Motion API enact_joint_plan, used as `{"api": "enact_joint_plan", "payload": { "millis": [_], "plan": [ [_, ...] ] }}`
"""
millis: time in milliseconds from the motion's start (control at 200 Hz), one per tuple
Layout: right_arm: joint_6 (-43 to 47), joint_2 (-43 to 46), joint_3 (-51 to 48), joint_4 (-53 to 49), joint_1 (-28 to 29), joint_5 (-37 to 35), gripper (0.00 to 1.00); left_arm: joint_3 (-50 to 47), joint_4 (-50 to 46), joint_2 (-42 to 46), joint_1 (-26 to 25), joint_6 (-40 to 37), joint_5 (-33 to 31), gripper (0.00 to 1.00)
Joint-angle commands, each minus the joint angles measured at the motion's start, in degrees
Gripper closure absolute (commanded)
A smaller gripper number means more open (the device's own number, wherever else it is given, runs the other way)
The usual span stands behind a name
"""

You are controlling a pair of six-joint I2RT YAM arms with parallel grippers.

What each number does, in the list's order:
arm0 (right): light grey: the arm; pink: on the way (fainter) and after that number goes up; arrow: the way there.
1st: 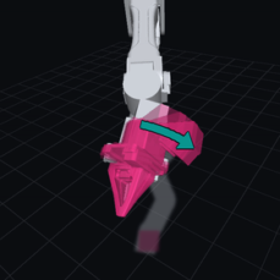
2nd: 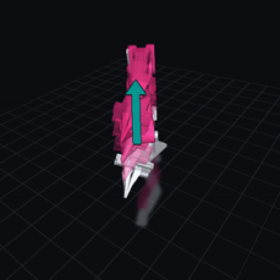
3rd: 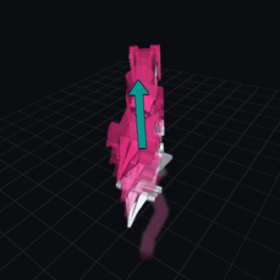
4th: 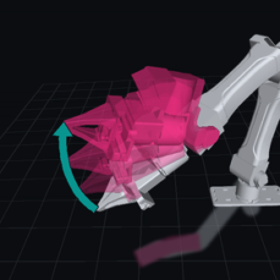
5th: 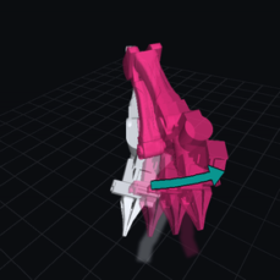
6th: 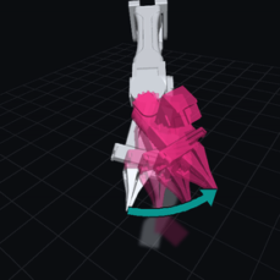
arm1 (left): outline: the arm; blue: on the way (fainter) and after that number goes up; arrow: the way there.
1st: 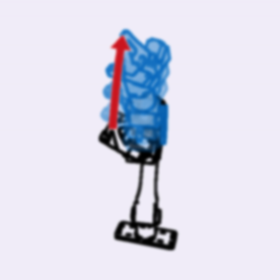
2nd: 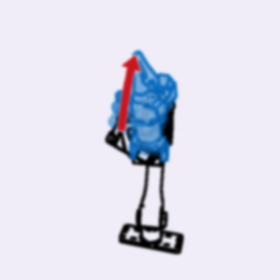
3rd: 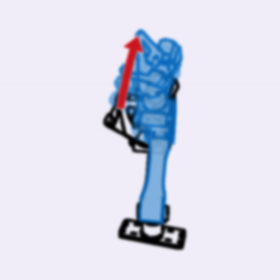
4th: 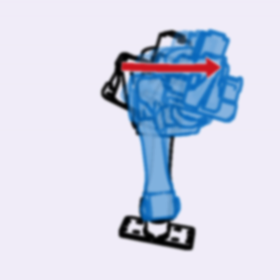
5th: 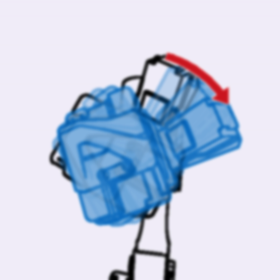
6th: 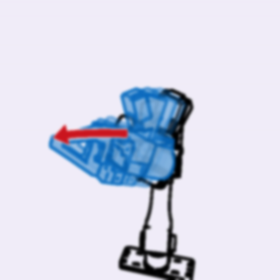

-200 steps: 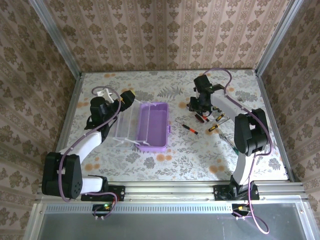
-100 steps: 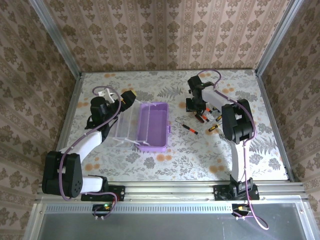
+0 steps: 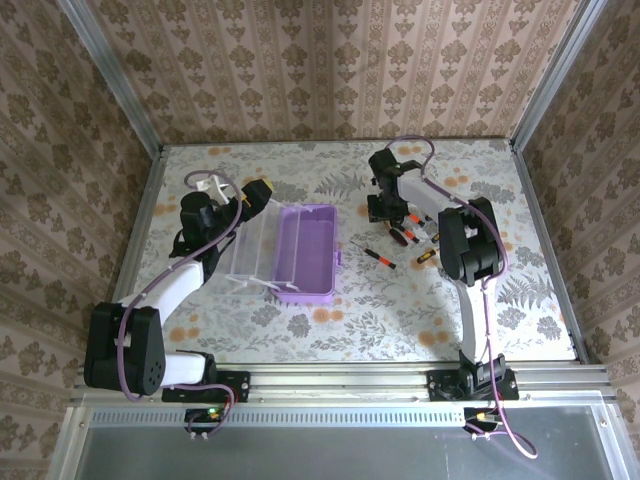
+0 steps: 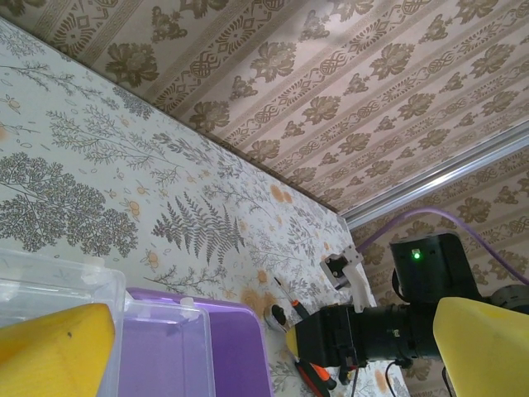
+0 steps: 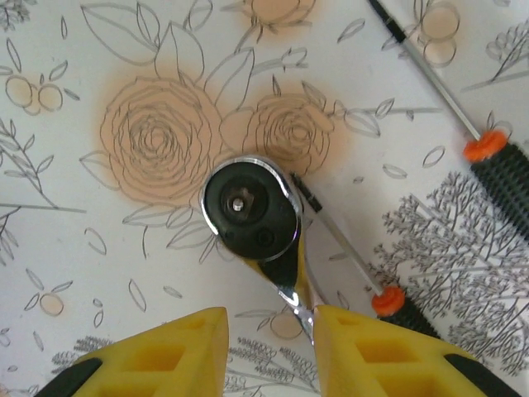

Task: Pack the tool kit

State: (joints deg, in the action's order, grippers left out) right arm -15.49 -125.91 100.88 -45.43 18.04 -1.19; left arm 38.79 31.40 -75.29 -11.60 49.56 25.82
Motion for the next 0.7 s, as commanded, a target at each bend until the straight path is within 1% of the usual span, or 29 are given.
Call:
{"api": "enact_joint_plan", "payload": {
  "millis": [0, 180, 410, 580, 695],
  "plan": [
    [2.3, -2.9, 2.0, -3.1, 0.7, -3.6, 0.65, 1.8, 1.7, -0.6, -0.3, -0.1, 1.4, 0.0],
    [2.5, -5.5, 2.8, -3.4, 0.8, -2.7, 0.66, 1.9, 1.5, -1.1, -0.3, 0.3, 1.4, 0.0],
    [1.4, -5.3, 1.9, -2.5, 2.1, 0.7, 0.75, 1.9, 1.4, -1.4, -0.3, 0.1, 1.4, 0.0],
    [1.6, -5.2, 1.5, -1.6, 3.7, -1.3, 0.85, 1.9, 1.4, -1.5, -0.3, 0.1, 1.4, 0.0],
    [1.5, -4.4, 1.3, -1.3, 4.0, -0.8, 0.85, 1.9, 1.4, -1.6, -0.3, 0.0, 1.4, 0.0]
  ]
}}
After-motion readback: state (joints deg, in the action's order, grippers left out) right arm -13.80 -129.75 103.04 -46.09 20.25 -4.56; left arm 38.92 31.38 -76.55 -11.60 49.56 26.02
